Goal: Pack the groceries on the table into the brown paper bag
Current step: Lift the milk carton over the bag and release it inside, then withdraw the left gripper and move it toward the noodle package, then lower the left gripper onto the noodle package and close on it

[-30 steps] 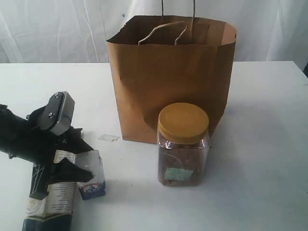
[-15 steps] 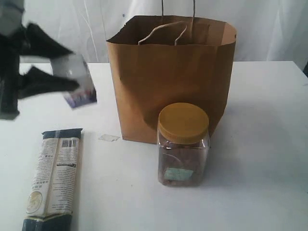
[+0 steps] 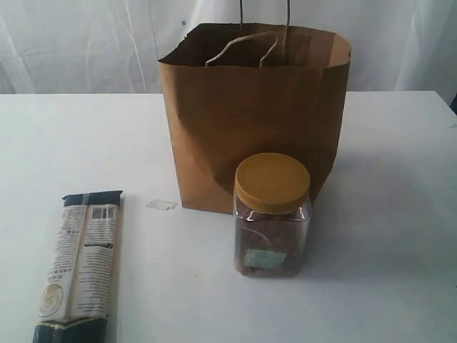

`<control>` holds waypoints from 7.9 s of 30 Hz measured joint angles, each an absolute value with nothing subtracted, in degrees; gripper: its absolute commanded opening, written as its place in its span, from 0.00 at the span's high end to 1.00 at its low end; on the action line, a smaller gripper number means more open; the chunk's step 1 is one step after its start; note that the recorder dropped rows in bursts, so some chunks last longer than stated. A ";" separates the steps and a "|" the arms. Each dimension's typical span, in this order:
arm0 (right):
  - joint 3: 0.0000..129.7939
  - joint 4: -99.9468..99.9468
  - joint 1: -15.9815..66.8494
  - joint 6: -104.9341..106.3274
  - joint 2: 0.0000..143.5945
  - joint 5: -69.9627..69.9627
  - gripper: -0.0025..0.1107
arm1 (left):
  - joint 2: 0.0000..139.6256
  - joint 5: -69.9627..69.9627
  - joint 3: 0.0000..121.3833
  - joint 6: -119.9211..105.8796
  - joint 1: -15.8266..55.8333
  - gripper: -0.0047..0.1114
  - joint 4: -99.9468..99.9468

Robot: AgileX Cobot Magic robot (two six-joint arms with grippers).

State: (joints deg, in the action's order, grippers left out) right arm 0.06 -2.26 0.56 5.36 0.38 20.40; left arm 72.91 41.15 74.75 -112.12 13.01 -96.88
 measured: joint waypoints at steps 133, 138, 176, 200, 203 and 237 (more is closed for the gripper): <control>0.06 -2.49 0.56 3.89 0.38 20.40 0.98 | 88.01 48.26 66.17 32.32 25.51 0.05 23.21; 0.06 -2.49 0.56 3.78 0.38 20.40 0.98 | 91.98 37.65 61.84 34.43 25.51 0.05 13.47; 0.06 -2.49 0.56 3.69 0.38 20.40 0.98 | 102.97 27.00 61.22 50.46 25.51 0.05 26.61; 0.06 -2.49 0.56 3.69 0.38 20.40 0.98 | 105.13 24.52 61.22 48.79 25.41 0.05 24.94; 0.06 -2.49 0.56 3.69 0.38 20.40 0.98 | 105.42 24.97 61.22 48.79 25.41 0.06 24.67; 0.06 -2.49 0.56 3.69 0.38 20.40 0.98 | 99.16 34.72 60.85 30.60 25.41 0.96 26.77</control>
State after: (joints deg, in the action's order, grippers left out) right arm 0.06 -2.49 0.56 3.69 0.38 20.40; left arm 99.16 34.72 60.85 30.60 25.41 26.77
